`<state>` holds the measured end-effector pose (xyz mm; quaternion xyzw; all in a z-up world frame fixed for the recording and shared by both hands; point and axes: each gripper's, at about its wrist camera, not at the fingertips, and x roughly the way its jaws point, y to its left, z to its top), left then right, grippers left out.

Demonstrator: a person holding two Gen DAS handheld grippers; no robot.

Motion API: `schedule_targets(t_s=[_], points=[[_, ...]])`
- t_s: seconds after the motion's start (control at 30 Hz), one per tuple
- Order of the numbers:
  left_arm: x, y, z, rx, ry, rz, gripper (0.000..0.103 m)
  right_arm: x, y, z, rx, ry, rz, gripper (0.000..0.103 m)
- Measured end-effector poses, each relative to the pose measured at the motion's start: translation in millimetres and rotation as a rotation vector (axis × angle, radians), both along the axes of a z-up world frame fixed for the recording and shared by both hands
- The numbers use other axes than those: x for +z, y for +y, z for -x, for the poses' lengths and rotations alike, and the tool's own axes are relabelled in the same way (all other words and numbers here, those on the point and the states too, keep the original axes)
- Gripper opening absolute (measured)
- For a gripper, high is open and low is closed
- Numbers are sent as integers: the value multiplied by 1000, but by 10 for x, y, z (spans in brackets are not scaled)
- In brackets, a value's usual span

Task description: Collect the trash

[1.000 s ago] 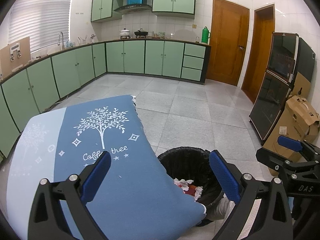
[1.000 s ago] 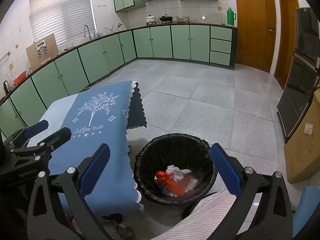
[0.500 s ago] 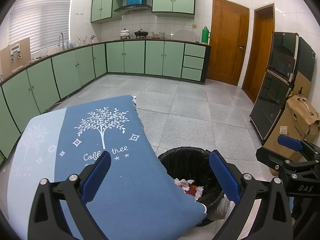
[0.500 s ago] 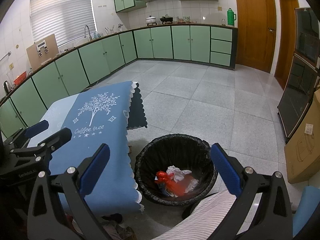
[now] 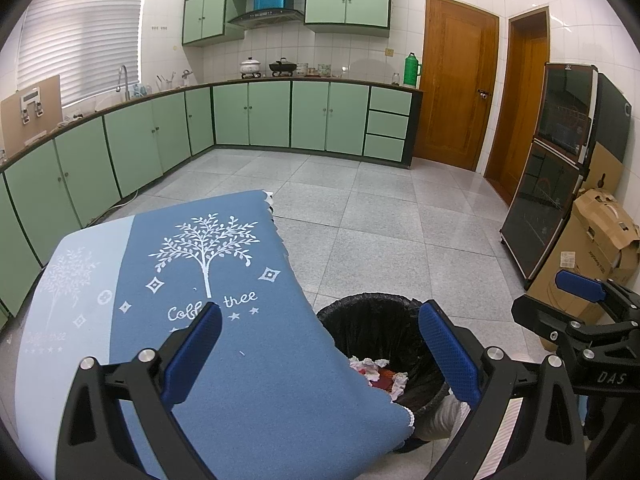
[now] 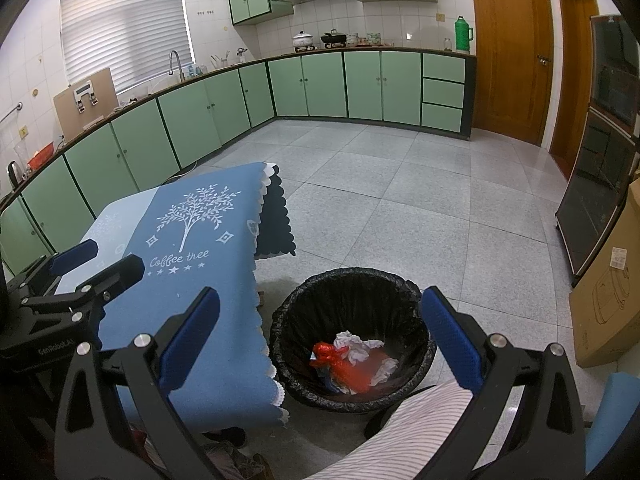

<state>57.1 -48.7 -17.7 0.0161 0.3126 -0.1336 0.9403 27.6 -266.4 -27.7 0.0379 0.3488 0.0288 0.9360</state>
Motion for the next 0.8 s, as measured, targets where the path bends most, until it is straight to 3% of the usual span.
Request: schedule_targets(t_s=[0.8], points=[[8, 26, -5, 3, -2, -2, 97, -3, 19, -7, 5, 1, -6, 98]])
